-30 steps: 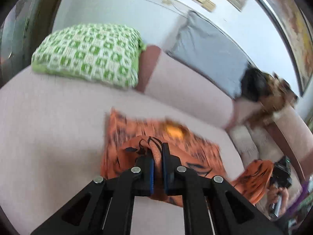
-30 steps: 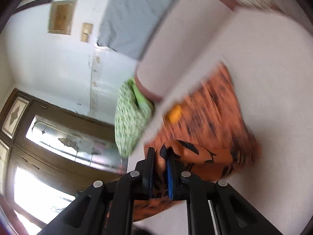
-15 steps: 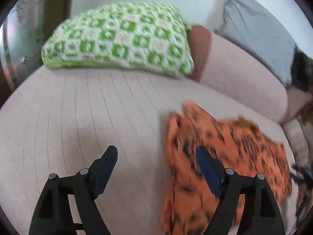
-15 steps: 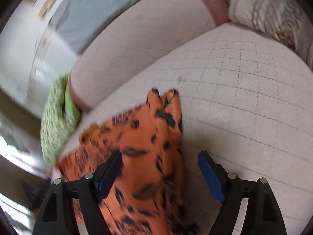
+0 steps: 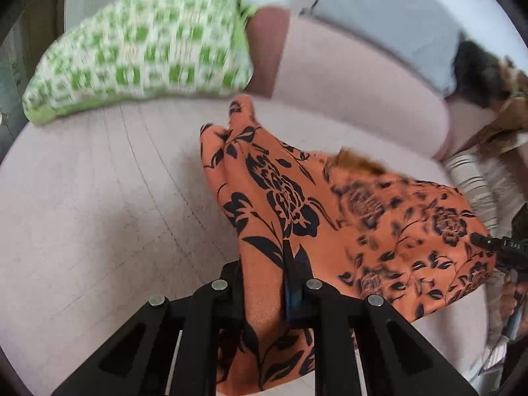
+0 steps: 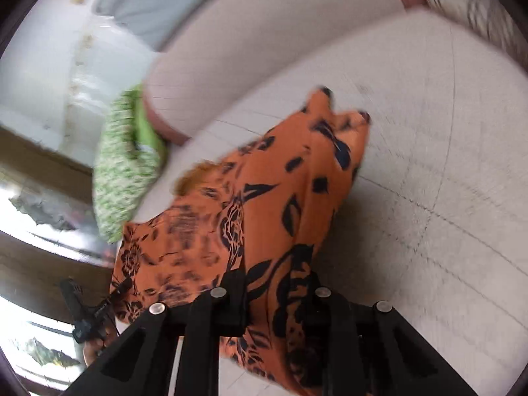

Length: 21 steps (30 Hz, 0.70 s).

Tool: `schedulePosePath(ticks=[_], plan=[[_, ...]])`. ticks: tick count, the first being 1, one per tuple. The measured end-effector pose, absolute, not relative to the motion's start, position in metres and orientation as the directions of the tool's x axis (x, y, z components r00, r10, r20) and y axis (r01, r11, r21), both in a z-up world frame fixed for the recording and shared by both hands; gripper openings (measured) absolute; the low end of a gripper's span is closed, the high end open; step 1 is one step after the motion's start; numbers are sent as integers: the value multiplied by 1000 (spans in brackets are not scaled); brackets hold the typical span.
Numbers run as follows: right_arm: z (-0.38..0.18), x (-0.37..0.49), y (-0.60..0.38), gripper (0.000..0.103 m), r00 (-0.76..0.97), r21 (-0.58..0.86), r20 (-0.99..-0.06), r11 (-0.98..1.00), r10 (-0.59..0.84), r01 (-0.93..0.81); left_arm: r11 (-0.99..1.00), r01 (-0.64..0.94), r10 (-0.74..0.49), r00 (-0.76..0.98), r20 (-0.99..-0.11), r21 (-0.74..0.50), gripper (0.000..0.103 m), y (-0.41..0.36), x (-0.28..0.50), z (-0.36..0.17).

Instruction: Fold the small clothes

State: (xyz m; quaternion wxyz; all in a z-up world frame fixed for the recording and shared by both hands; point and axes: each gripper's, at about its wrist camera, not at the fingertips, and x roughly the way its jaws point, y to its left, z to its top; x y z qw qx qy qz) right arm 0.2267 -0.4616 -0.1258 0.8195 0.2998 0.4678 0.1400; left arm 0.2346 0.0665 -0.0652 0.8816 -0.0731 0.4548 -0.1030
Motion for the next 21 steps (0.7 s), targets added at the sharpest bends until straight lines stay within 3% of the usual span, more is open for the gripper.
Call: schedulePosePath(ticks=[3,6,8,9,10,13,16,21], plan=[[-95,172,-461,19,533,604,-673,797,512,-2,961,127,-271,586,-764,-244,16,75,178,-44],[-115,114,-460,19,483,566,-729,824,485,27,956,96,-286,525,-802,-279,22,85,114,-81],[-164,78,-463,34,422,537,-780,840,462,74,957,72,-282,468,-837,-282,43,87,89,-124],[-192,69,-462,44,378,513,-815,850,440,117,968,33,-240,409,-881,-249,44,93,76,-155],[-214,58,-466,67,329,473,-854,865,403,167,964,38,-254,441,-861,-264,45,97,69,-160],[-194,35,-477,64,454,487,-807,860,378,150,977,17,-190,518,-834,-212,47,105,58,-133],[-161,38,-486,70,543,491,-763,861,351,132,974,58,-209,595,-776,-218,51,108,69,-98],[-148,76,-470,70,567,477,-744,875,353,81,976,90,-214,588,-780,-200,50,102,124,-105]])
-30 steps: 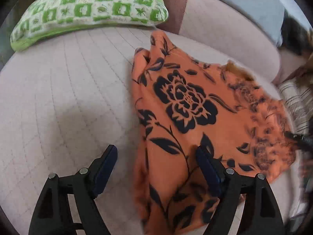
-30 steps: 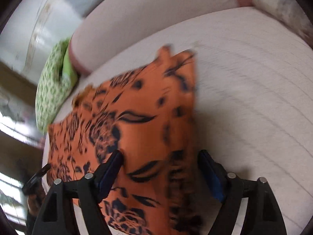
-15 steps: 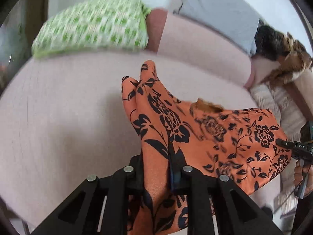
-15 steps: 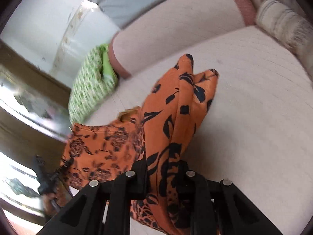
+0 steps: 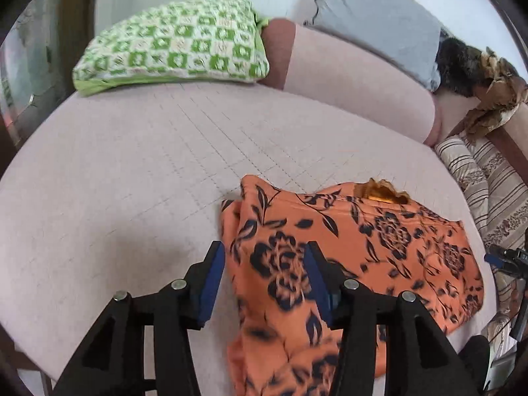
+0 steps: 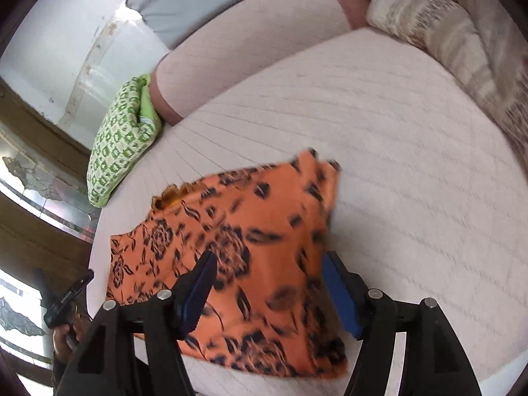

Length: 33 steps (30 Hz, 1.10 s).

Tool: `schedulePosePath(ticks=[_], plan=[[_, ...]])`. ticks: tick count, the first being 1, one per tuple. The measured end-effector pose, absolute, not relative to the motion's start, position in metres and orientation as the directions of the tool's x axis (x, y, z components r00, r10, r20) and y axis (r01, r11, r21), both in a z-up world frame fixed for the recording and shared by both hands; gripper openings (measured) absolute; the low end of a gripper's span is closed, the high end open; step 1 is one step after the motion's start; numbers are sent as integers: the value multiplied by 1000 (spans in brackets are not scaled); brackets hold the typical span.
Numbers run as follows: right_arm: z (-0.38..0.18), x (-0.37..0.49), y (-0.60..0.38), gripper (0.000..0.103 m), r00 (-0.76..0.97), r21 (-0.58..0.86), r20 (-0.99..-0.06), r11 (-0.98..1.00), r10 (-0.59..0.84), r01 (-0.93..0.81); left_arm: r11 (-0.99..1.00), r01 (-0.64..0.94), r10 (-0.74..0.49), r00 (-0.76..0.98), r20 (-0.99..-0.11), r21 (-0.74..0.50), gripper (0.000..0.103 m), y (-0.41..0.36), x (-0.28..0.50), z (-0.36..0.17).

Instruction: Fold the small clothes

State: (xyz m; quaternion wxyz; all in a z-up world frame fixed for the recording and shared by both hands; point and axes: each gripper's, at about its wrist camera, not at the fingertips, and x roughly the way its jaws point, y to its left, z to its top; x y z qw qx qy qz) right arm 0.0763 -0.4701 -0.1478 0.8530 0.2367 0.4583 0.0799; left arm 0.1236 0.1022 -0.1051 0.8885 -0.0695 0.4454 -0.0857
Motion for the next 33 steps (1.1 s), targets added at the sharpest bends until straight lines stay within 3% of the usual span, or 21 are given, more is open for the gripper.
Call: schedulePosePath(ticks=[6,7,8,9,10,13,16,19,20,21,22,23,26,28,29,31,33], plan=[[-176,143,-450,70,553,427,-779,896,296,120,979,82,-203,537,-819,-189,42,95,164,-135],[-186,153,-448,69,521,398,-807,908,278,133,980,68,-196,522,-830,-189,21,93,172,-142],[-197,161,-447,55,481,399,-829,905,286,149,985,50,-168,495,-853,-165,6,92,178,-149],[-201,166,-445,33,452,371,-850,916,269,152,987,38,-156,483,-861,-157,4,93,181,-152],[-196,167,-442,22,461,336,-855,931,238,143,986,29,-158,492,-856,-165,4,94,181,-152],[-158,155,-429,8,575,220,-809,969,120,107,992,70,-123,596,-794,-102,4,87,167,-130],[-174,163,-426,8,543,78,-840,989,-2,125,995,61,-98,527,-844,-77,6,81,176,-160],[-194,164,-449,12,522,199,-851,958,64,206,998,43,-70,565,-822,-56,12,81,167,-155],[-184,156,-454,20,562,234,-824,944,67,230,997,42,-83,587,-806,-72,16,83,161,-145],[-171,148,-455,28,590,233,-806,944,53,233,997,44,-77,609,-789,-63,27,85,152,-135],[-163,143,-455,57,601,221,-799,946,36,237,998,41,-62,630,-774,-47,30,86,144,-125],[-149,133,-454,73,631,225,-775,945,26,238,998,46,-61,651,-757,-41,30,87,136,-115],[-120,105,-440,73,662,387,-716,915,221,113,992,103,-122,673,-730,-71,32,80,108,-93],[-120,93,-428,73,628,522,-673,852,391,29,983,157,-180,672,-718,-99,50,65,91,-91],[-126,89,-423,74,602,566,-660,825,450,4,980,170,-195,669,-718,-109,53,60,86,-93],[-154,88,-422,74,541,590,-688,807,483,30,976,181,-208,637,-742,-118,56,50,80,-112],[-203,88,-448,70,518,600,-732,779,443,183,983,163,-160,562,-811,-81,56,42,87,-144]])
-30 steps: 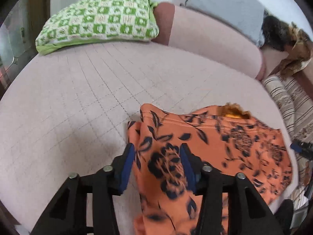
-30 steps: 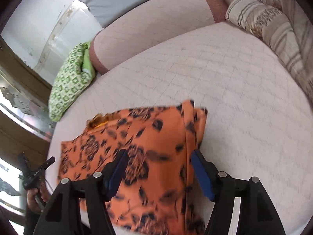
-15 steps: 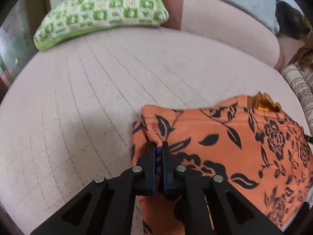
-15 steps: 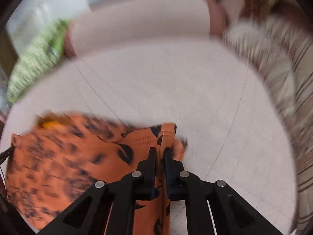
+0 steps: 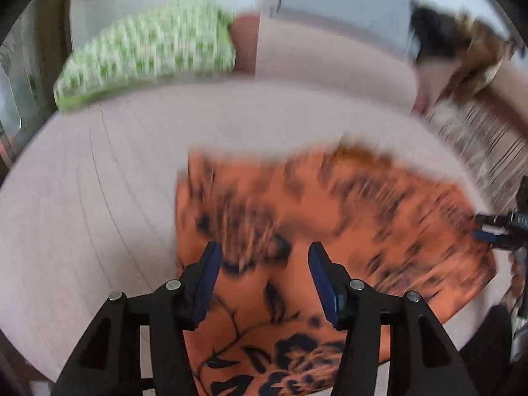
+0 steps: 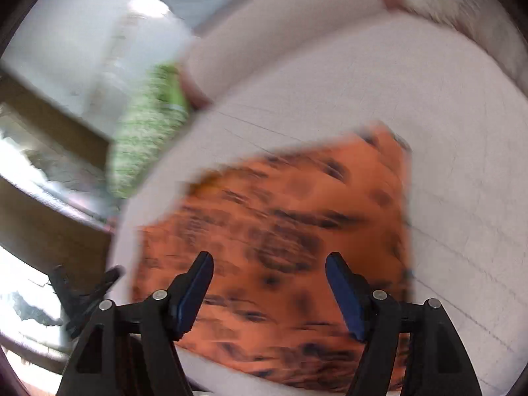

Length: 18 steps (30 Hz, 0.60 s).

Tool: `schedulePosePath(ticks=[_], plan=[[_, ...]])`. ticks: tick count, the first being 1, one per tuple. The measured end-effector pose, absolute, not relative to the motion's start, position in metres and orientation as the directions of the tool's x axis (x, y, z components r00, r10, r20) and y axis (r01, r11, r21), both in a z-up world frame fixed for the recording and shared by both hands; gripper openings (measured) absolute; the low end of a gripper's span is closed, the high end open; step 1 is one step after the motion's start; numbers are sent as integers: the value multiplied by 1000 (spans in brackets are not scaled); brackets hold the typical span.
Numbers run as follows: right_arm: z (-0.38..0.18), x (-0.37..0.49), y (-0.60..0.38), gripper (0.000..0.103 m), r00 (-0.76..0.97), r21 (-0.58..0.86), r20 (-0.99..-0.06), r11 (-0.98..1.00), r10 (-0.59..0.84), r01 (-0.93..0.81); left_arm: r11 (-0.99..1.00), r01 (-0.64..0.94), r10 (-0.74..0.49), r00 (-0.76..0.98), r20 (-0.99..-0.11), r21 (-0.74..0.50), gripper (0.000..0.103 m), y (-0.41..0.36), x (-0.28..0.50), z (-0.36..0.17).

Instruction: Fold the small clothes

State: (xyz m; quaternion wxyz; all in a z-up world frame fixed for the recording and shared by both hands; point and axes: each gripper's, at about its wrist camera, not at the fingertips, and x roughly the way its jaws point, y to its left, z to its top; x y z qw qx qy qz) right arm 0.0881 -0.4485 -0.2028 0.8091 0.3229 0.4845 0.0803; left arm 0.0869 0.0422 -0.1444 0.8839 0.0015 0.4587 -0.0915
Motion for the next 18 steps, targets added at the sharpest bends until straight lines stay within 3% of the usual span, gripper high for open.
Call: schedulePosePath(ticks=[1,2,3,4,5,6,9,11,12,13,18], plan=[[-208,83,-460,54,544,645,-705,730,455,226,987,155,-126,527,-841,-51,56,40,89,-162],[-201,79,-464,50,557,670,-688,703,466,239,986,159,-123,555,-823,-41,56,39,85,-159],[-189,78,-463,52,561,671,-680,709,473,216,986,162,-121,574,-810,-32,56,37,81,-151],[-171,74,-455,64,571,651,-674,741,468,162,984,169,-144,582,-801,-55,56,37,77,-141],[-154,70,-448,69,586,636,-661,765,468,106,982,173,-165,595,-787,-74,56,37,75,-134],[-146,68,-445,69,592,638,-645,767,483,69,982,172,-164,610,-775,-73,57,37,74,-125],[-138,67,-437,74,601,667,-612,744,515,42,986,141,-156,627,-763,-87,72,40,70,-123],[-172,74,-446,89,555,597,-709,789,435,145,992,98,-126,582,-803,-84,74,44,77,-144],[-199,78,-456,89,477,543,-790,802,386,249,995,76,-90,533,-841,-58,73,47,83,-161],[-202,78,-459,82,473,542,-796,791,377,282,997,73,-56,552,-832,-18,73,45,81,-160],[-125,88,-438,82,605,508,-715,855,350,106,996,67,-88,644,-760,-59,73,46,76,-121]])
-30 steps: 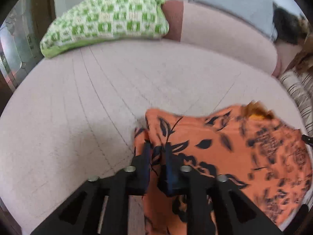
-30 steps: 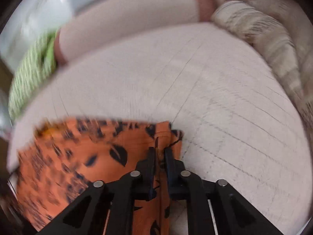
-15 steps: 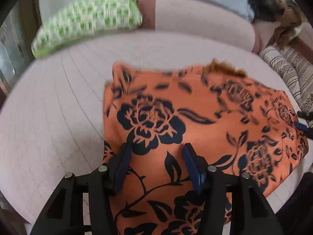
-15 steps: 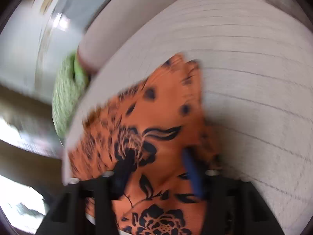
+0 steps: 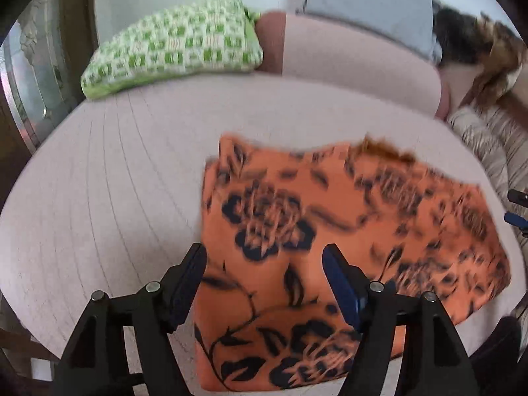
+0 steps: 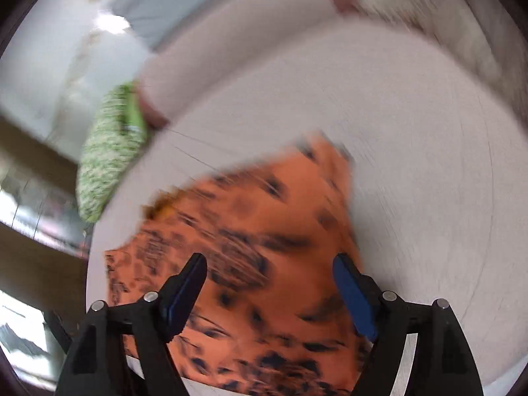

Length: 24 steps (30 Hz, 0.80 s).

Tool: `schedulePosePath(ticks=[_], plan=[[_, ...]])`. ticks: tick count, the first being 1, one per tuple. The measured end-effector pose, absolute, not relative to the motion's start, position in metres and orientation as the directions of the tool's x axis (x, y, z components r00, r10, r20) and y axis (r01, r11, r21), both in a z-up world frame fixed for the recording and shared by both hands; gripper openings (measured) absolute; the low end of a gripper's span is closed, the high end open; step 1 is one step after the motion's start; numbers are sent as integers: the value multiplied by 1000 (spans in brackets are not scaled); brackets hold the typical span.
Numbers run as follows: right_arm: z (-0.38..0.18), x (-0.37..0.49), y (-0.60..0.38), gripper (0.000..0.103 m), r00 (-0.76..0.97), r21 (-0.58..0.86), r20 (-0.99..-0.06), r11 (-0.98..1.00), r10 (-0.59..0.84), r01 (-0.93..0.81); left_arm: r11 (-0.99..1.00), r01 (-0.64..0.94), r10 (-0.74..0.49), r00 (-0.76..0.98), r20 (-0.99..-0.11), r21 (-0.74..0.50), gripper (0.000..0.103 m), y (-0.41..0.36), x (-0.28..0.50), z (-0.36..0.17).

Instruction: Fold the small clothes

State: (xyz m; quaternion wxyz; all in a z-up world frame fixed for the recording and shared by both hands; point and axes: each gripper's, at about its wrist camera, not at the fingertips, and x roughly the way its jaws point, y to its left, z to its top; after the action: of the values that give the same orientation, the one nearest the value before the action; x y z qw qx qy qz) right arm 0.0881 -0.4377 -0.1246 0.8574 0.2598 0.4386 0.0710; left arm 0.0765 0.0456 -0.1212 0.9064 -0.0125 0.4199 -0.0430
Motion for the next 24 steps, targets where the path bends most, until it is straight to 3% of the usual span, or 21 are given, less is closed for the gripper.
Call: schedulePosePath(ticks=[2,4,6,7,14,17,18,20,24], plan=[[-120,107,-432,82,607,531,-690,846,394,55,996,76,-87,662,-745,-50,73,44,81,-119],[-144,129,-430,83,585,529,-706,846,399,60,997,55,-69,585,-808,-45,73,48,96,-147],[-197,150,-446,84,494,499,-793,846,357,189,999,7,-46,508,-860,-49,76,59,108,-178],[-203,150,-456,83,528,554,-761,801,376,229,996,-9,-71,528,-846,-89,75,66,107,-172],[-140,140,-434,84,609,568,-668,822,427,46,996,14,-80,623,-778,-91,74,74,130,-124],[-182,161,-440,86,538,542,-742,830,400,130,993,-56,-59,557,-829,-108,71,87,175,-147],[-200,163,-448,86,505,575,-746,803,434,159,991,-106,-15,493,-870,-77,59,91,188,-163],[-189,156,-450,86,560,601,-709,782,428,164,971,-175,-62,472,-880,-162,60,109,198,-176],[-145,126,-438,86,595,599,-671,796,442,84,965,-208,-34,506,-862,-161,59,112,183,-152]])
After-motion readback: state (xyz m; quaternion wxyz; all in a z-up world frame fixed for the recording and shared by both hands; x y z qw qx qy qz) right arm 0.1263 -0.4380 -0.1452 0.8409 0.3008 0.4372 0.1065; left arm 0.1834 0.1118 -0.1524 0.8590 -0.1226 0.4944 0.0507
